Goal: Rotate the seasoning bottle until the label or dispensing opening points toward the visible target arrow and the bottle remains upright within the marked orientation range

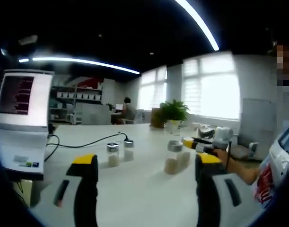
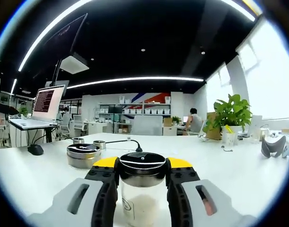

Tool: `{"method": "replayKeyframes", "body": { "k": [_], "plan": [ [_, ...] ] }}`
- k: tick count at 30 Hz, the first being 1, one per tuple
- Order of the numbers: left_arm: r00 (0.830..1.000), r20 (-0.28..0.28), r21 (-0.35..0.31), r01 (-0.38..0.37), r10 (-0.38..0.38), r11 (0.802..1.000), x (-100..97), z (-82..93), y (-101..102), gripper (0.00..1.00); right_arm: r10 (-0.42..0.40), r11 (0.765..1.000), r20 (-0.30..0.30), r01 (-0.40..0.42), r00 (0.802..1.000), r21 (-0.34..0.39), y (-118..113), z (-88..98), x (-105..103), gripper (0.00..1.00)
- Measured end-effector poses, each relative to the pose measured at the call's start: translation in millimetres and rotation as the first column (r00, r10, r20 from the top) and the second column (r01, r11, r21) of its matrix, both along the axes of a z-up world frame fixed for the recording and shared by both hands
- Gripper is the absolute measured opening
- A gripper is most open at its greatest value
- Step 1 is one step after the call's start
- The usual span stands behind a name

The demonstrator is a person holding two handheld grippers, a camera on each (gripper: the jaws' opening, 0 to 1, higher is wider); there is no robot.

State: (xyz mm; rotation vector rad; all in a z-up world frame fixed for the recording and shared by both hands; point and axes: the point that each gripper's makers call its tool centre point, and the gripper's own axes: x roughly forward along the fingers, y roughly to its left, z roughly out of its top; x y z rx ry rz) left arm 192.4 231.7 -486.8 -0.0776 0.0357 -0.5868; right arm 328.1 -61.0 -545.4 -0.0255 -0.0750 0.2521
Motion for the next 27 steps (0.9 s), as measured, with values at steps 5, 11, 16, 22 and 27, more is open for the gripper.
{"method": "replayKeyframes", "body": {
  "k": [5,11,16,22,27],
  "plan": [
    [1.000,0.002,0.013,-0.007,0.007,1.000,0.2,-0.6,0.0,0.90,0.016,1.000,-0.003,-0.016,1.000,-0.002,0.4,-0.2,0.3,0.38],
    [1.000,0.003,0.008,-0.004,0.004,1.000,-0.2,-0.2,-0.8,0.90,0.051,0.999,-0.009,-0.051,0.999,-0.006,0.6,-0.5,1.3,0.37],
    [1.000,-0.005,0.006,-0.004,0.004,1.000,0.7,-2.0,-0.9,0.90,0.115,0.993,-0.018,-0.115,0.993,0.000,1.7,-1.1,1.9,0.37],
    [1.000,-0.001,0.004,0.000,0.000,1.000,-0.1,-1.0,-2.2,0.90,0.181,0.983,-0.027,-0.181,0.983,0.002,2.2,-1.3,1.1,0.37],
    [1.000,-0.006,0.005,0.002,-0.002,1.000,0.4,-1.9,-2.6,0.90,0.225,0.974,-0.030,-0.225,0.974,0.002,2.3,-1.4,1.2,0.37]
  ]
}}
